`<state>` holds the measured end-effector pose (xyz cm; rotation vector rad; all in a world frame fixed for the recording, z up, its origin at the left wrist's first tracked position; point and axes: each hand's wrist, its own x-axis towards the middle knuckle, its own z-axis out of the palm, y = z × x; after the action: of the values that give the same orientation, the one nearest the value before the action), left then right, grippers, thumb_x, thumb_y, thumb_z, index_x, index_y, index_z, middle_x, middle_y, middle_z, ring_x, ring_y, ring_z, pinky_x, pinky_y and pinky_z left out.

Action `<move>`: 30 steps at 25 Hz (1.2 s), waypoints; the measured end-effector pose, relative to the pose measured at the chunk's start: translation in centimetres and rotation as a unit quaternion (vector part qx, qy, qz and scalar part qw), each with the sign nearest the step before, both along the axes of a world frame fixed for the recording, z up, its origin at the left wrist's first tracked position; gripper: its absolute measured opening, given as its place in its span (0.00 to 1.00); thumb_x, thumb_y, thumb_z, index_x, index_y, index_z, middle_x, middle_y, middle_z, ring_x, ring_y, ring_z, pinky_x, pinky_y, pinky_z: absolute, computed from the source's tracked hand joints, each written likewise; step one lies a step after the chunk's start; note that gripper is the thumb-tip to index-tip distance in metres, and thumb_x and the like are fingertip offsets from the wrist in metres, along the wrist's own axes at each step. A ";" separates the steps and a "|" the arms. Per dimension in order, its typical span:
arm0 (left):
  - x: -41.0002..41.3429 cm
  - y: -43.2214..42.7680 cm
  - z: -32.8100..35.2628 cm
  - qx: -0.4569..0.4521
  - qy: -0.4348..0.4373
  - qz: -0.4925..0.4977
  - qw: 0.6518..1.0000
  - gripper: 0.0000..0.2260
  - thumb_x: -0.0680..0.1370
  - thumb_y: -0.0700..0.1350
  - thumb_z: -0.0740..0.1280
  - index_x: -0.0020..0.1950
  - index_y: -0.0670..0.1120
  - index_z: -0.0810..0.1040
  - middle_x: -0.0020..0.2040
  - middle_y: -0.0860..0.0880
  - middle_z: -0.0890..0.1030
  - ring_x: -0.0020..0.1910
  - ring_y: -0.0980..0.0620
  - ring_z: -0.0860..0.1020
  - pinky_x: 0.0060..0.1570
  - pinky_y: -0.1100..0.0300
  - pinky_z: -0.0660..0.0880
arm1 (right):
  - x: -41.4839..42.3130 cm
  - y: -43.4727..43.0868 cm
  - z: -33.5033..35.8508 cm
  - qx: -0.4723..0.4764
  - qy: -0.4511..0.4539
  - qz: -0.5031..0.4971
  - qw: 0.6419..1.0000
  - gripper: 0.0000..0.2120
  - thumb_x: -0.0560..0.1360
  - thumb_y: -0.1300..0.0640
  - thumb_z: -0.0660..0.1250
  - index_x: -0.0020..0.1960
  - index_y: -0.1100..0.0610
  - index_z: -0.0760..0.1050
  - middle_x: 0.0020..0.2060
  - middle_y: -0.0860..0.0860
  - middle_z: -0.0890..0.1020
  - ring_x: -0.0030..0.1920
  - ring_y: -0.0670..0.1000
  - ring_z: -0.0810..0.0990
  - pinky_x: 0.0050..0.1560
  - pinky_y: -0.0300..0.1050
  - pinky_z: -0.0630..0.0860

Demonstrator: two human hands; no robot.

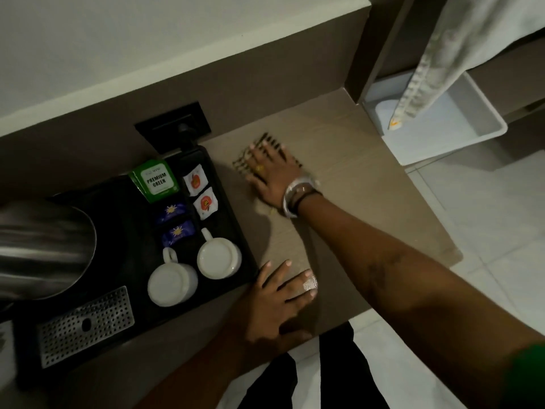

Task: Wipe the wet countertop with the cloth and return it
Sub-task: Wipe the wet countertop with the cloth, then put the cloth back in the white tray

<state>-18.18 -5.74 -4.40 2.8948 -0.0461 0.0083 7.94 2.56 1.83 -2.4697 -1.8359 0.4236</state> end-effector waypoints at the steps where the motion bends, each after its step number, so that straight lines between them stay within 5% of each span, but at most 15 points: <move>1: 0.0 -0.1 0.3 0.006 0.001 0.000 1.000 0.33 0.83 0.72 0.49 0.82 0.56 0.65 0.87 0.52 0.51 0.85 0.41 0.49 0.80 0.41 0.42 | -1.4 -3.0 -0.1 0.000 0.004 0.040 0.999 0.30 0.83 0.39 0.45 0.82 0.48 0.52 0.82 0.48 0.52 0.82 0.53 0.47 0.79 0.57 0.44; 5: 0.4 -0.1 1.4 0.011 0.003 0.007 1.000 0.33 0.81 0.72 0.57 0.81 0.56 0.67 0.85 0.50 0.59 0.84 0.40 0.53 0.81 0.41 0.43 | -1.8 -16.4 -0.8 0.005 -0.009 0.063 0.998 0.31 0.81 0.36 0.45 0.81 0.46 0.55 0.81 0.47 0.56 0.81 0.53 0.53 0.79 0.57 0.49; 9: 0.3 0.0 1.8 -0.015 0.021 0.019 0.999 0.34 0.81 0.71 0.59 0.82 0.57 0.64 0.86 0.52 0.54 0.85 0.41 0.50 0.81 0.40 0.44 | 5.4 -19.6 -0.9 0.020 -0.011 -0.170 0.985 0.37 0.78 0.32 0.49 0.81 0.48 0.55 0.81 0.49 0.54 0.81 0.55 0.53 0.79 0.56 0.50; 13: 0.3 0.0 2.0 -0.025 0.018 0.014 0.999 0.34 0.80 0.71 0.61 0.82 0.56 0.66 0.86 0.51 0.57 0.84 0.40 0.53 0.80 0.40 0.45 | 5.6 -18.5 -1.2 0.094 0.011 -0.389 0.916 0.49 0.71 0.30 0.64 0.82 0.55 0.53 0.82 0.51 0.45 0.81 0.58 0.49 0.78 0.55 0.55; 18: 0.5 0.0 2.7 -0.020 0.026 0.008 0.999 0.34 0.79 0.70 0.62 0.81 0.55 0.68 0.85 0.50 0.60 0.83 0.39 0.57 0.79 0.39 0.49 | 1.5 -20.3 -1.3 -0.014 -0.023 -0.266 0.964 0.47 0.76 0.25 0.46 0.82 0.56 0.46 0.82 0.50 0.47 0.82 0.52 0.45 0.80 0.54 0.46; 21: 0.4 0.0 3.2 -0.025 0.035 0.013 0.999 0.34 0.79 0.70 0.62 0.81 0.55 0.69 0.85 0.50 0.60 0.83 0.39 0.57 0.79 0.39 0.50 | -2.2 -25.4 -1.9 -0.012 -0.047 -0.177 0.983 0.41 0.79 0.30 0.45 0.82 0.57 0.50 0.81 0.51 0.48 0.81 0.52 0.49 0.79 0.54 0.49; 24: 0.6 -0.1 3.6 -0.019 0.049 0.010 0.999 0.34 0.79 0.70 0.61 0.81 0.55 0.69 0.85 0.50 0.61 0.83 0.39 0.58 0.78 0.37 0.52 | -1.6 -30.5 -1.5 0.038 -0.057 -0.160 0.985 0.31 0.79 0.43 0.62 0.76 0.62 0.68 0.76 0.61 0.66 0.76 0.63 0.65 0.74 0.60 0.64; 26: 0.6 0.0 3.7 -0.024 0.047 0.011 0.999 0.33 0.79 0.70 0.62 0.80 0.54 0.71 0.84 0.49 0.63 0.82 0.38 0.60 0.77 0.37 0.53 | -0.1 -31.0 -0.7 0.076 -0.077 -0.187 0.976 0.26 0.72 0.55 0.75 0.68 0.63 0.78 0.63 0.66 0.76 0.63 0.68 0.76 0.60 0.62 0.78; 30: 1.3 -0.7 3.5 -0.045 0.021 0.035 0.998 0.28 0.78 0.66 0.66 0.73 0.53 0.78 0.80 0.48 0.71 0.78 0.39 0.68 0.74 0.39 0.60 | 3.4 -29.4 1.8 0.081 -0.103 -0.215 0.968 0.18 0.65 0.65 0.79 0.54 0.67 0.83 0.41 0.62 0.81 0.39 0.63 0.81 0.36 0.52 0.80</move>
<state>-16.92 -6.42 -0.87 2.8034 0.0619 -0.0372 11.38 -26.89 3.66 -2.7679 -1.2611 -0.0050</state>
